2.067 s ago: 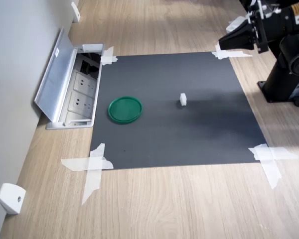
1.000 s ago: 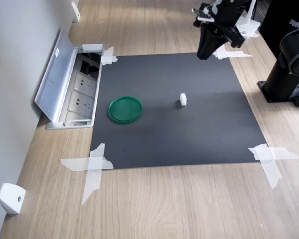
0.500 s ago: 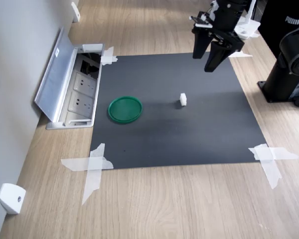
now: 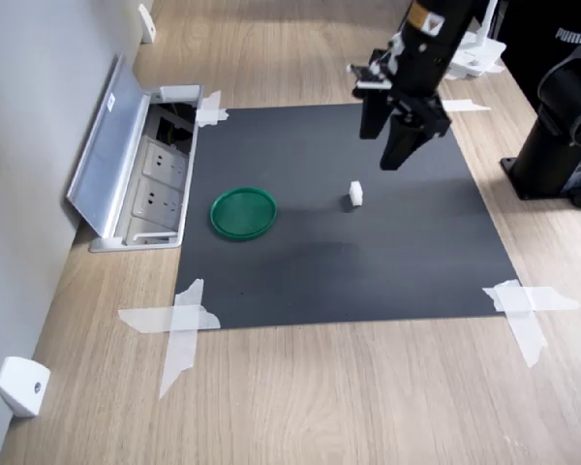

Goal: Grasp a white terminal and put it on the green lid.

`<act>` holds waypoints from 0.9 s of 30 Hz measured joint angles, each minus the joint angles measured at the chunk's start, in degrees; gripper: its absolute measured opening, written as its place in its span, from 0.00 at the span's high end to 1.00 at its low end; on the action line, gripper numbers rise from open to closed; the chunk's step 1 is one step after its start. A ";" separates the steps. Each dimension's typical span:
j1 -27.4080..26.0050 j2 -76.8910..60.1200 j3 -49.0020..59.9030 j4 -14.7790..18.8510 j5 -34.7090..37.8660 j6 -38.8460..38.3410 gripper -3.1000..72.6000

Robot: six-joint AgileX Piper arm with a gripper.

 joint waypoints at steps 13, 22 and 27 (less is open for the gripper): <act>0.00 7.51 -2.14 0.23 -4.42 -0.42 0.12; 0.00 12.75 -2.14 0.46 -7.07 -0.48 0.12; 0.00 14.97 -2.14 0.86 -7.65 -2.44 0.12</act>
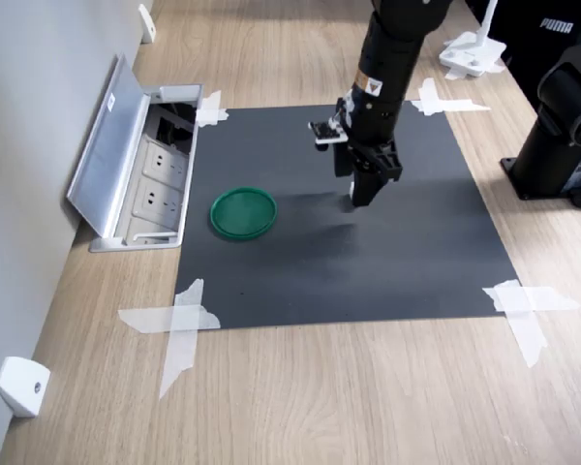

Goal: Grasp a white terminal and put it on the green lid.

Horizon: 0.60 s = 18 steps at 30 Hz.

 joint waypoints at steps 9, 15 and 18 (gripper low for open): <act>0.00 2.12 0.00 0.40 -0.97 -0.83 0.12; 0.00 3.22 0.00 0.45 -1.03 -0.88 0.12; 0.00 3.28 0.00 0.45 -1.08 -1.04 0.13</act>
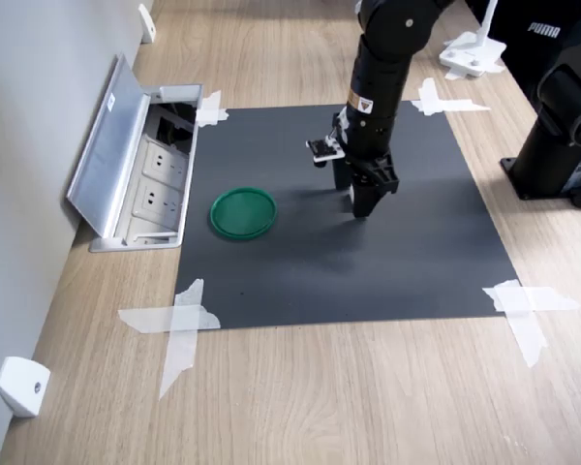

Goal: Grasp a white terminal and put it on the green lid.

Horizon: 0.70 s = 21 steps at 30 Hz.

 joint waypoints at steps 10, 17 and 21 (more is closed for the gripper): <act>0.00 0.00 0.00 0.09 0.06 -0.60 0.56; 0.00 -0.34 -1.43 0.14 2.85 -1.89 0.55; 0.00 -2.42 -6.87 0.14 7.36 -7.93 0.55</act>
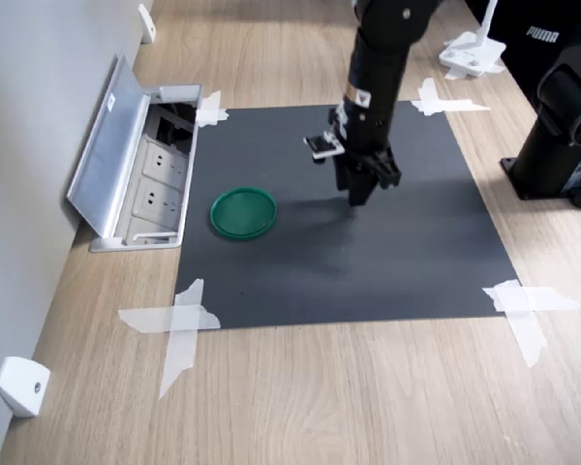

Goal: Grasp a white terminal and put it on the green lid.

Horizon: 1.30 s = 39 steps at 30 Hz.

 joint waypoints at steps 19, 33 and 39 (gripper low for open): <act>0.00 16.09 -28.89 -1.72 7.84 -12.13 0.55; 0.00 25.24 -29.68 -1.72 4.81 -17.39 0.55; 0.00 25.24 -29.70 -1.55 4.81 -18.33 0.53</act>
